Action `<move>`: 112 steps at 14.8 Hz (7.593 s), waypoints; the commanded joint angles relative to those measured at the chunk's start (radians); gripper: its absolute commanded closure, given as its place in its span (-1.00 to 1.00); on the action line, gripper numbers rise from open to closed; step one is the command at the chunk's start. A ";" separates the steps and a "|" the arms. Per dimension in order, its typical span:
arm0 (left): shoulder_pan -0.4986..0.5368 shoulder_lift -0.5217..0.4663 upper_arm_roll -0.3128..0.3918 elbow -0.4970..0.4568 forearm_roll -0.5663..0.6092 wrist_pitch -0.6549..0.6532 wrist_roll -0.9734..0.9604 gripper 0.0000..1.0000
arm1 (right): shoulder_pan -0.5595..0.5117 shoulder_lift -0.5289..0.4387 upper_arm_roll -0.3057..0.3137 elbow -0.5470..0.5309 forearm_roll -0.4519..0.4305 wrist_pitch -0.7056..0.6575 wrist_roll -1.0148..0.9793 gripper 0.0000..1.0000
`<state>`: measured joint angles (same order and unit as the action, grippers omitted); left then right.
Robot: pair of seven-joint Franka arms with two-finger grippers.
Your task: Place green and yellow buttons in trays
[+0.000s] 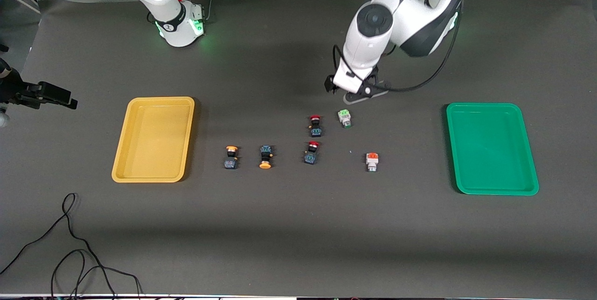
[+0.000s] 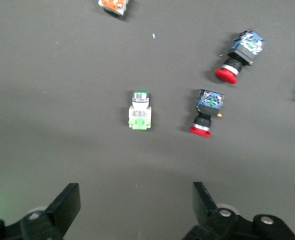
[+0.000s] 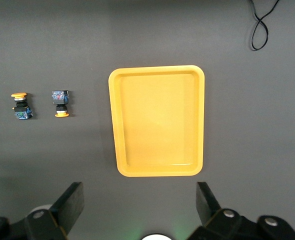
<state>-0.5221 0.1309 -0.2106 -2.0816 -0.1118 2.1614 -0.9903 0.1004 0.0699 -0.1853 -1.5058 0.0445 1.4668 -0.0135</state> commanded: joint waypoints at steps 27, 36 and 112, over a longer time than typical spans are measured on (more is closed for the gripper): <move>-0.010 0.291 0.022 -0.055 0.073 0.370 -0.017 1.00 | 0.464 0.528 0.013 -0.313 0.078 0.898 0.463 -0.99; 0.074 -0.051 0.043 0.204 0.072 -0.344 0.049 1.00 | 0.479 0.576 0.012 -0.312 0.075 0.932 0.458 -0.03; 0.306 0.304 -0.035 0.333 0.150 -0.042 0.693 1.00 | 0.803 0.446 -0.693 -0.270 0.327 0.358 -0.112 1.00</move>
<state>-0.2107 0.5807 -0.2444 -1.7579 0.0455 2.2824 -0.2475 0.8858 0.5649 -0.8364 -1.6713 0.3524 1.7941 -0.0363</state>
